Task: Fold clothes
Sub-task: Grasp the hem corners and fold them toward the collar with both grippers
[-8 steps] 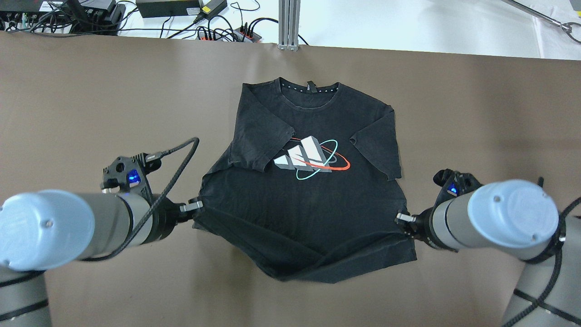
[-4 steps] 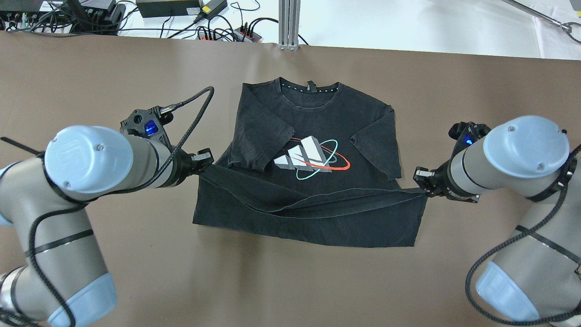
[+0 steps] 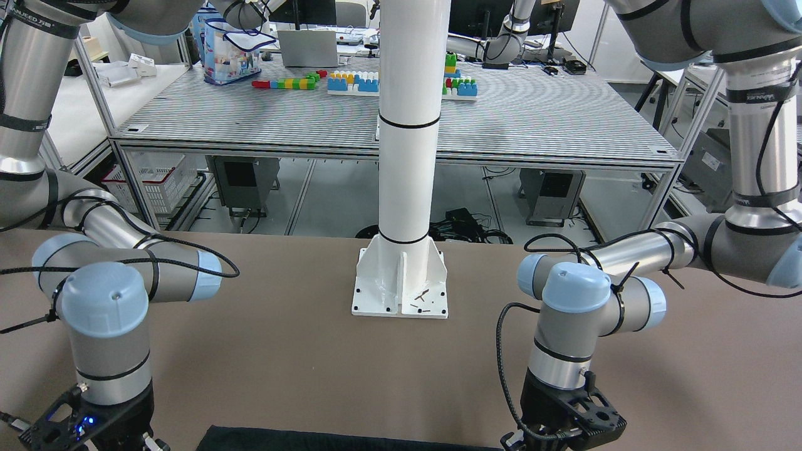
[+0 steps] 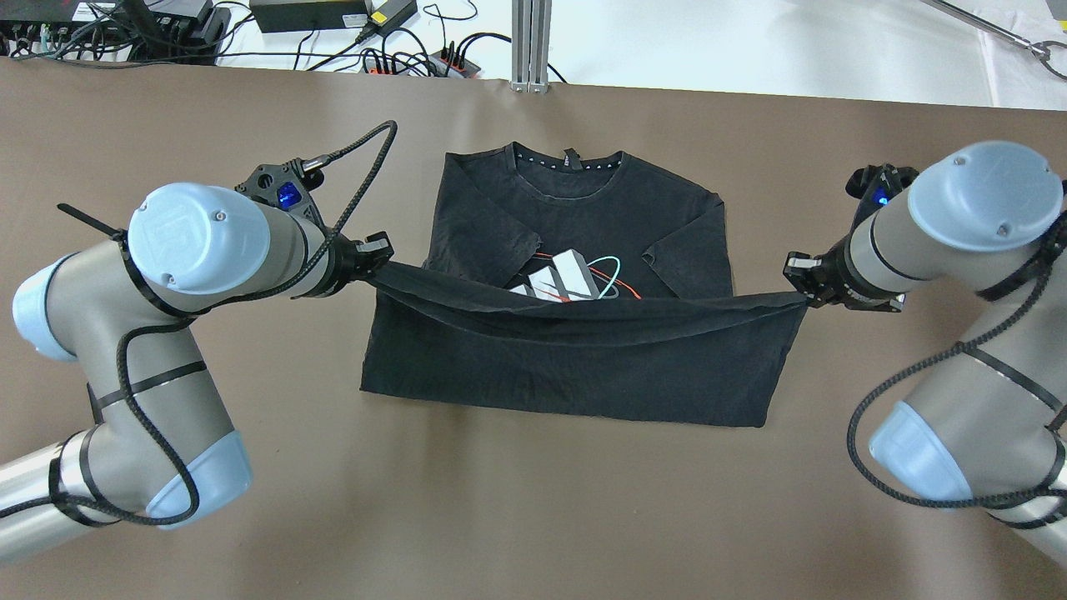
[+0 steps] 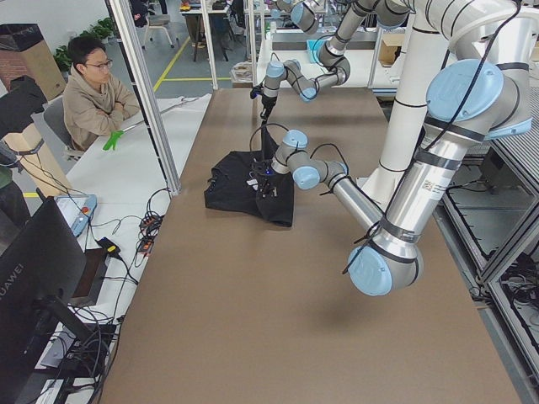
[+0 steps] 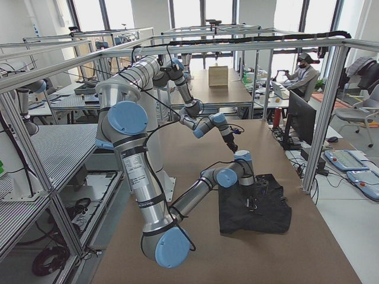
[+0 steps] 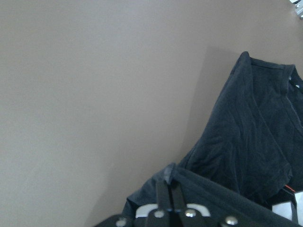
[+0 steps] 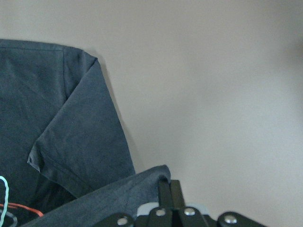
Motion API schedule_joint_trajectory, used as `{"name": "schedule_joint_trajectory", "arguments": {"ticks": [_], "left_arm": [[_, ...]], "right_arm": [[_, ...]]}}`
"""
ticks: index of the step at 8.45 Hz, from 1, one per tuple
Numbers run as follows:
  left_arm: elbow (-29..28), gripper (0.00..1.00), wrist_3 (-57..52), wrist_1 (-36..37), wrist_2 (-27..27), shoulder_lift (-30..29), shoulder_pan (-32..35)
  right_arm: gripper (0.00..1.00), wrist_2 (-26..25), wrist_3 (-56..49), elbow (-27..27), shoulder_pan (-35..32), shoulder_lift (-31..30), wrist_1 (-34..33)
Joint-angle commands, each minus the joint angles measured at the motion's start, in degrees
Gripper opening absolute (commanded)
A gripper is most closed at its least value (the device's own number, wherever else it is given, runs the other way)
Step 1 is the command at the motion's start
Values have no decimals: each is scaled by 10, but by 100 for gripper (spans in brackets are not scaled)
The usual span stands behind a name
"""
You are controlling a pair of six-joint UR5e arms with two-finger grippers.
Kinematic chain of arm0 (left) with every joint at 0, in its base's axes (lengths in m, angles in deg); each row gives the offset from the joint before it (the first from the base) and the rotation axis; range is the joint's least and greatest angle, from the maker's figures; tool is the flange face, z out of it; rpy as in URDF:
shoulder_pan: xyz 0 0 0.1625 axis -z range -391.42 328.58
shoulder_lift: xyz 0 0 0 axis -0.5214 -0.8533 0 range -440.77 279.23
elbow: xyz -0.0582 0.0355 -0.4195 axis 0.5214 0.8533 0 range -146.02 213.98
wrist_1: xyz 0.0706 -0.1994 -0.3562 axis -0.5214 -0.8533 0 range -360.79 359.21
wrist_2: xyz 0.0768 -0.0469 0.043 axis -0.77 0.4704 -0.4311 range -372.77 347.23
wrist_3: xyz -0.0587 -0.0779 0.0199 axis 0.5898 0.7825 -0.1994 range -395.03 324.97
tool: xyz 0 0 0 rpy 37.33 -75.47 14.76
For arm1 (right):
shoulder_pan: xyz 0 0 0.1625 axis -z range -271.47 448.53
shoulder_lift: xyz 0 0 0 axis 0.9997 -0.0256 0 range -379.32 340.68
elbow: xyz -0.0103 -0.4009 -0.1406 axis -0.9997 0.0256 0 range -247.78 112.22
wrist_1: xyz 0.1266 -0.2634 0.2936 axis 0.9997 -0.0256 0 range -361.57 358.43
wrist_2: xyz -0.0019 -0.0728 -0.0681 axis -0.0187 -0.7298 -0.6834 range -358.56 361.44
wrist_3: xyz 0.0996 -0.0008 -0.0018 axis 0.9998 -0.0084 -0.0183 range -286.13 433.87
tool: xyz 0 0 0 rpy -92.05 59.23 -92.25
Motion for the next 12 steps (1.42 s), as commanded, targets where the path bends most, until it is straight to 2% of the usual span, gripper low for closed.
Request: {"name": "schedule_joint_trajectory", "arguments": {"ticks": [1,3,4,6,9,12], "left_arm": [[-82,0,-15,-76,12,-3,21],[-173,0,-15,-154,13,-25,32],[-210,0,-16,-170,12,-46,36],[-264,0,-15,-171,12,-95,46],[-285,0,-16,-171,22,-114,68],[-332,0,-17,-171,36,-162,79]], "right_arm": [[0,-3,-1,157,-6,66,103],[0,-18,-2,250,-7,102,177],[0,-18,-3,278,-7,109,190],[0,-31,-2,287,-7,109,201],[0,-31,-3,287,-7,106,201],[0,-30,-3,285,-9,105,201]]}}
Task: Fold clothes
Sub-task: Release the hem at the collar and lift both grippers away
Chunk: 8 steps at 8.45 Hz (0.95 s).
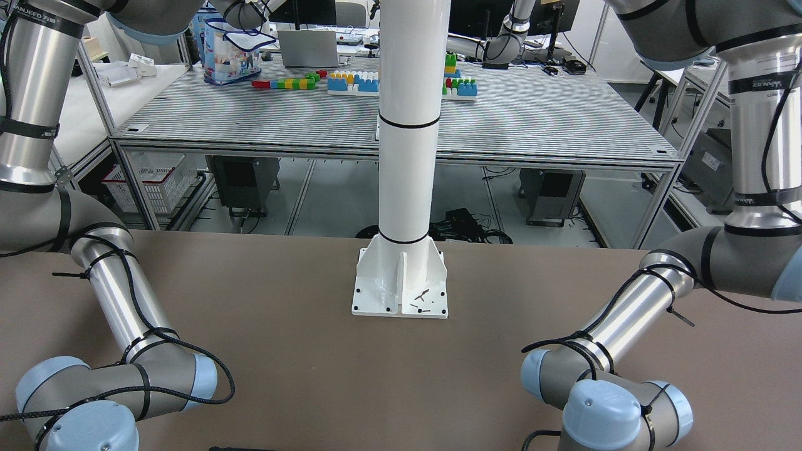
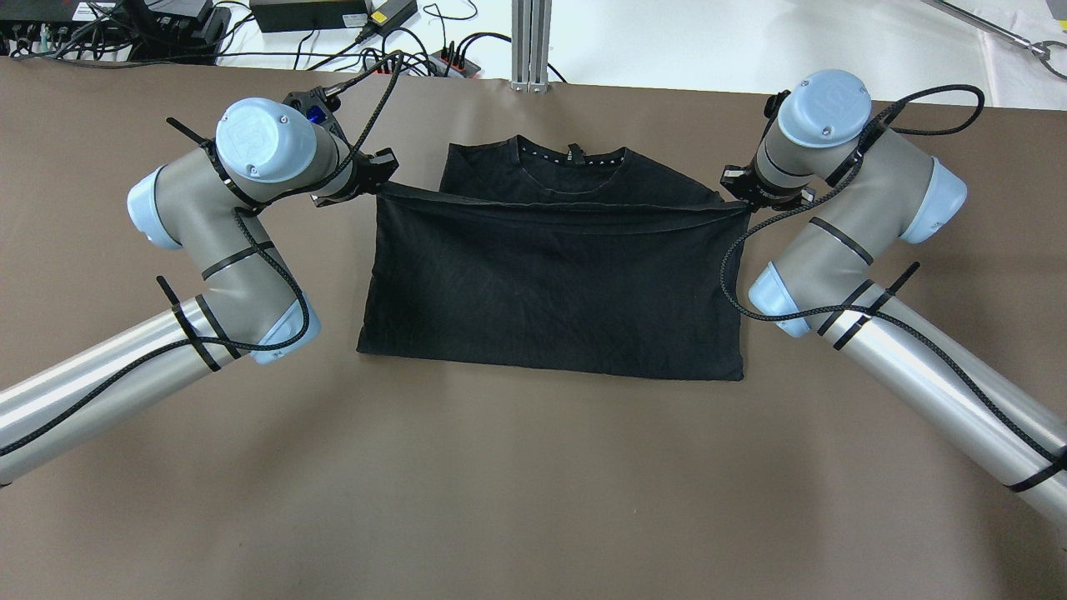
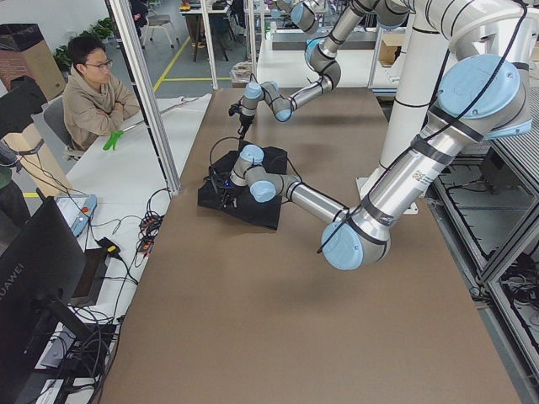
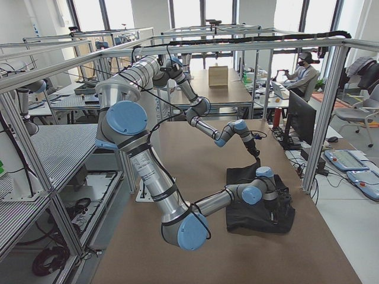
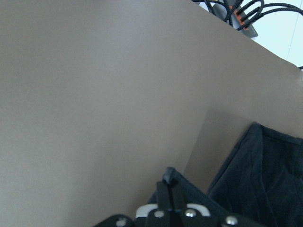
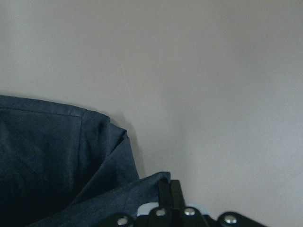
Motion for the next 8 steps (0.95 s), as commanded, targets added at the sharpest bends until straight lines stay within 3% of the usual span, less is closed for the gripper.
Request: {"name": "schedule_joint_trajectory", "arguments": {"ticks": [1,3,4,5,6,8], "left_arm": [[-58,0,0,-1,5,-50,4],[-110,0,-1,-51,4,-61,5],[-130,13,-2,-77,7,-60,18],[-143,42,-15,-81,8,-60,26],[-150,54,-21,-86,22,-59,33],[-150,67,-21,-88,23,-57,33]], "right_arm": [[0,-1,1,-1,0,-2,1],[0,-4,5,0,0,-3,1],[13,-13,6,0,0,-3,1],[32,-25,10,0,0,2,2],[41,-41,21,0,-2,17,8],[47,-60,59,1,-1,18,14]]}}
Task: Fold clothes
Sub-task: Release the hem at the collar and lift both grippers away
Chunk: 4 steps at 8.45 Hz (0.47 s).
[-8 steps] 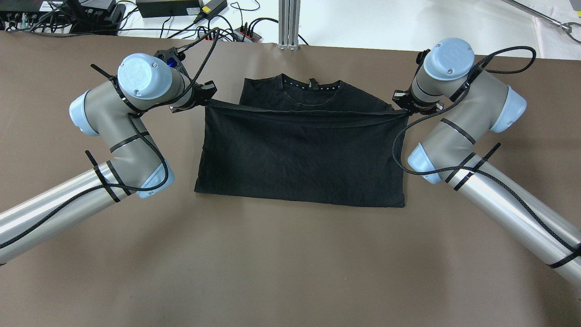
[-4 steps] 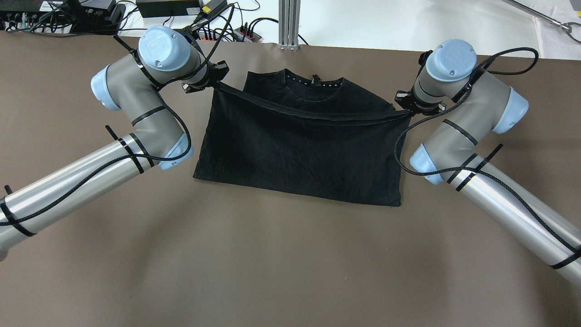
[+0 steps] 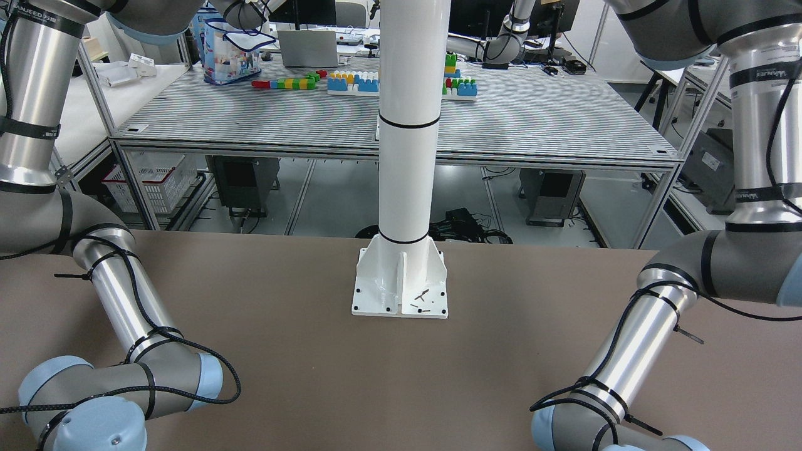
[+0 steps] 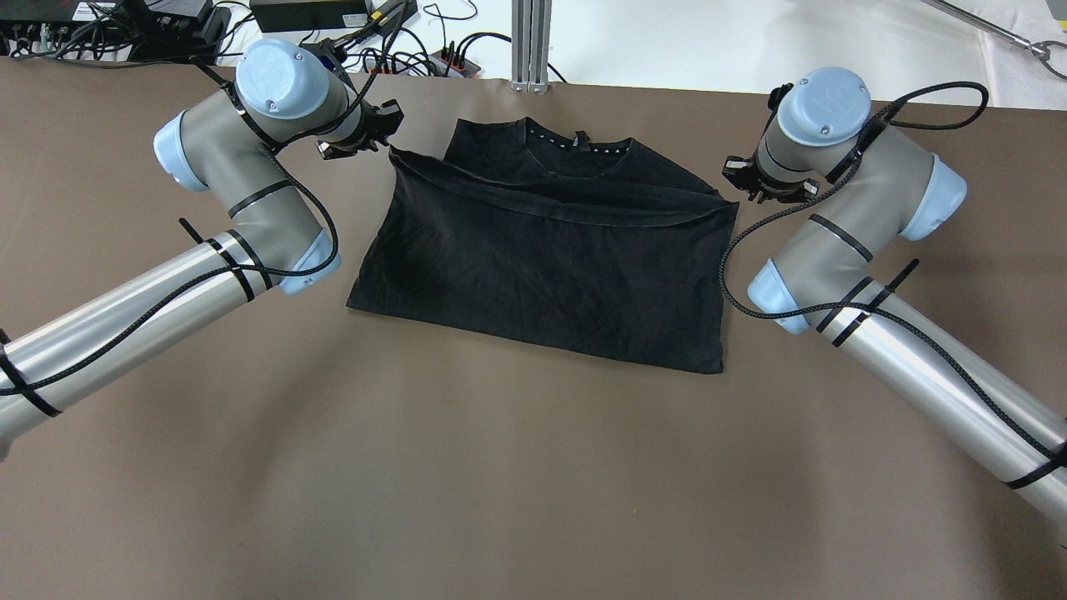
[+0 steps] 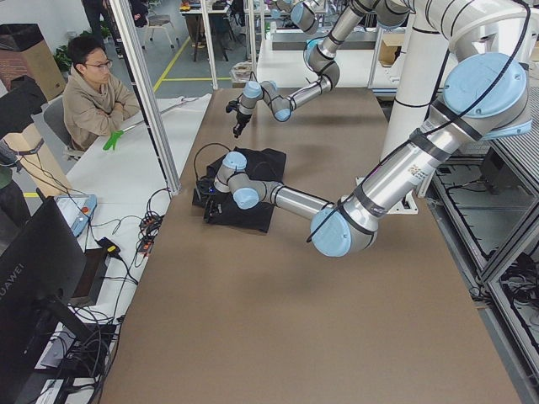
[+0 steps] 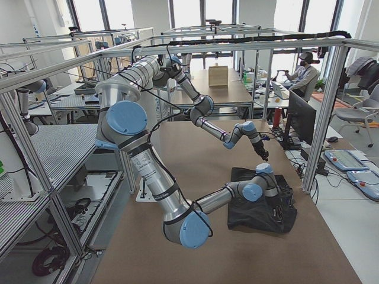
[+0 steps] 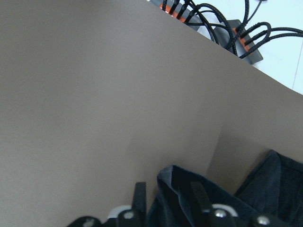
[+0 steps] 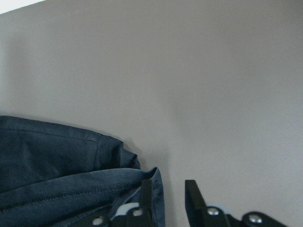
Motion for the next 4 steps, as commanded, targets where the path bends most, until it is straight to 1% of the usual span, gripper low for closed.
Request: {"name": "schedule_joint_trajectory", "arguments": {"ticks": [1,2,3,4], "left_arm": [[-4,71,-2,-4,5,2,2],[-2,73,0,-4,5,0,1],[-2,74,3,-3,4,0,0],[-2,74,3,-3,3,0,0]], "right_arm": [[51,-15,41,-6,1,-9,24],[56,-12,87,-32,19,-30,51],[58,-10,115,-88,55,-84,62],[58,-10,117,-148,84,-128,67]]}}
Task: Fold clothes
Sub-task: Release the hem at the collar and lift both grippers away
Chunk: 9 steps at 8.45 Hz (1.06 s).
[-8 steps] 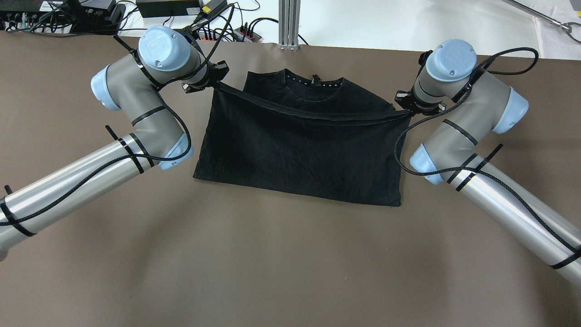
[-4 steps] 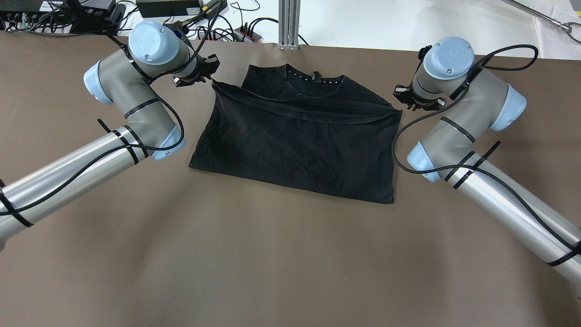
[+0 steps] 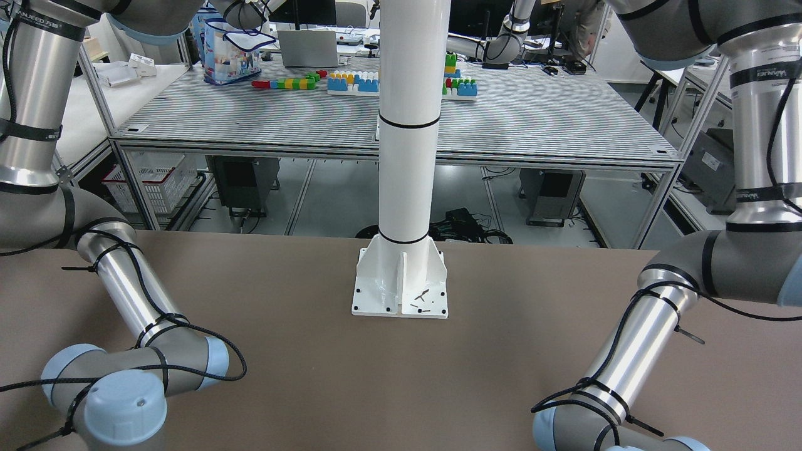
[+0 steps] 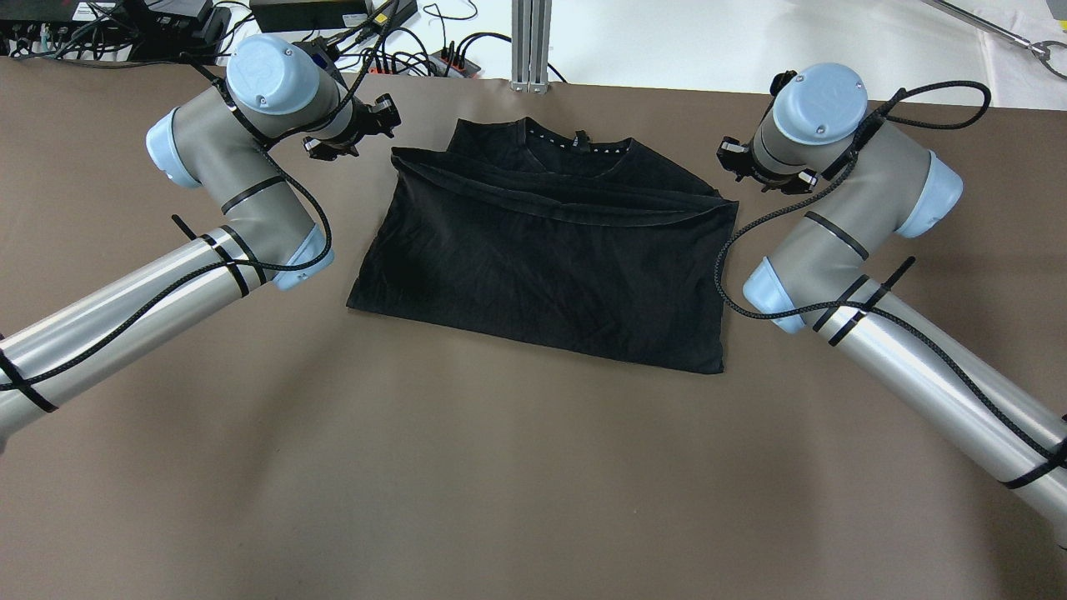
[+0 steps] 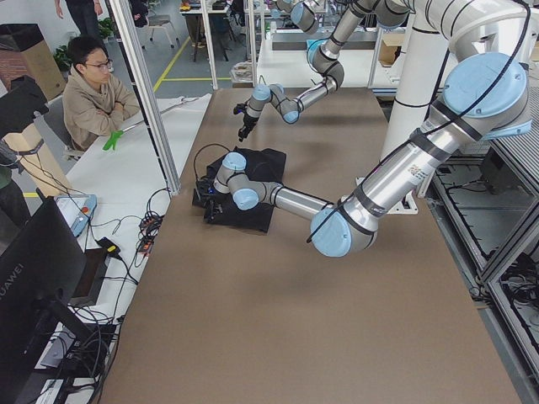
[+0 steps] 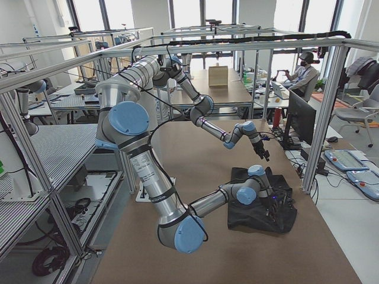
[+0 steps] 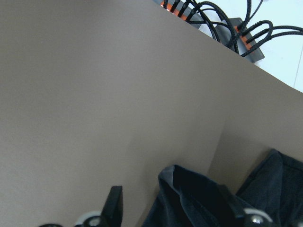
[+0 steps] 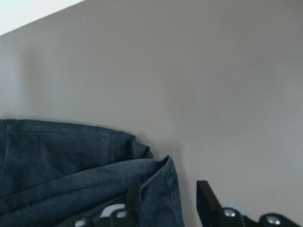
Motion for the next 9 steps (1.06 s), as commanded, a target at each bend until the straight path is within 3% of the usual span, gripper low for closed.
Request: {"name": "schedule_joint_trajectory", "arguments": {"ticks": [1,3,9], "left_arm": [[0,74,1,0,-3,-1,-1],[1,74,3,0,-6,-2,-2],[2,76,7,3,-7,-19,-6]], "right_arm": [[60,1,33,-149,65,-116,17],[60,-4,109,-199,112,-160,19],[59,-31,125,-182,156,-163,21]]}}
